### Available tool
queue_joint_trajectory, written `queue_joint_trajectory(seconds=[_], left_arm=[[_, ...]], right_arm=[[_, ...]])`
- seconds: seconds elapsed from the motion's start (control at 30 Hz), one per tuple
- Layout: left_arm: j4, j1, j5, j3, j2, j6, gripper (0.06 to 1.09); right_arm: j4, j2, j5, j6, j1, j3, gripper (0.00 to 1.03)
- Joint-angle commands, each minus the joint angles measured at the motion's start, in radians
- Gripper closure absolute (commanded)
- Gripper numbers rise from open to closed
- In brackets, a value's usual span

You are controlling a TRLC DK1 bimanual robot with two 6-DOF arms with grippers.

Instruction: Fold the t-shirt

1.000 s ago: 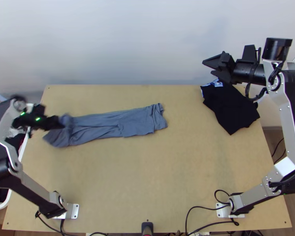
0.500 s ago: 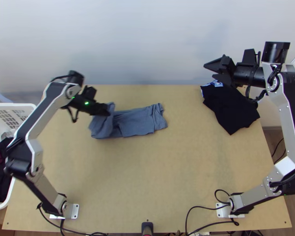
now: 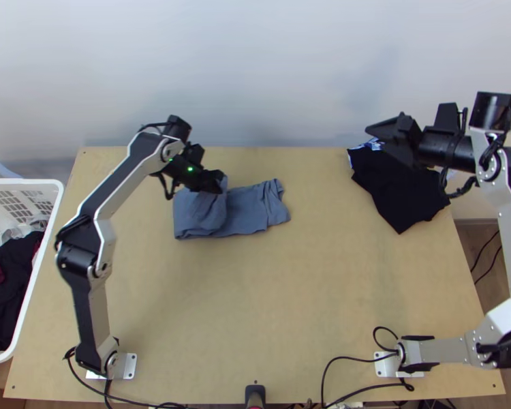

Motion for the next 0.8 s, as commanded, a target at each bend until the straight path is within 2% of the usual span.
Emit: queue_joint_trajectory(seconds=[0.0,0.33,0.37,0.4,0.43,0.57,0.77], left_arm=[[-0.003,-0.032,0.001,0.101,0.059,-0.056,1.05],[0.002,-0.121,0.001,0.239,0.171,-0.108,1.04],[0.003,-0.133,0.006,0.243,0.177,-0.108,0.90],[0.005,-0.147,0.016,0.242,0.177,-0.105,0.55],[0.016,-0.161,0.019,0.242,0.177,-0.101,0.12],[0.149,-0.196,0.026,0.243,0.171,-0.159,0.10],[0.301,-0.214,0.024,0.246,0.109,-0.214,0.10]], right_arm=[[0.005,-0.046,-0.005,-0.015,-0.006,-0.055,0.03],[0.007,-0.120,0.013,-0.021,-0.009,-0.161,0.03],[0.008,-0.128,0.015,-0.021,-0.010,-0.173,0.03],[0.008,-0.134,0.016,-0.024,-0.012,-0.187,0.03],[0.008,-0.142,0.020,-0.026,-0.012,-0.206,0.03],[0.027,-0.161,0.024,-0.038,0.013,-0.330,0.03],[0.120,-0.178,0.119,-0.036,0.132,-0.525,0.03]])
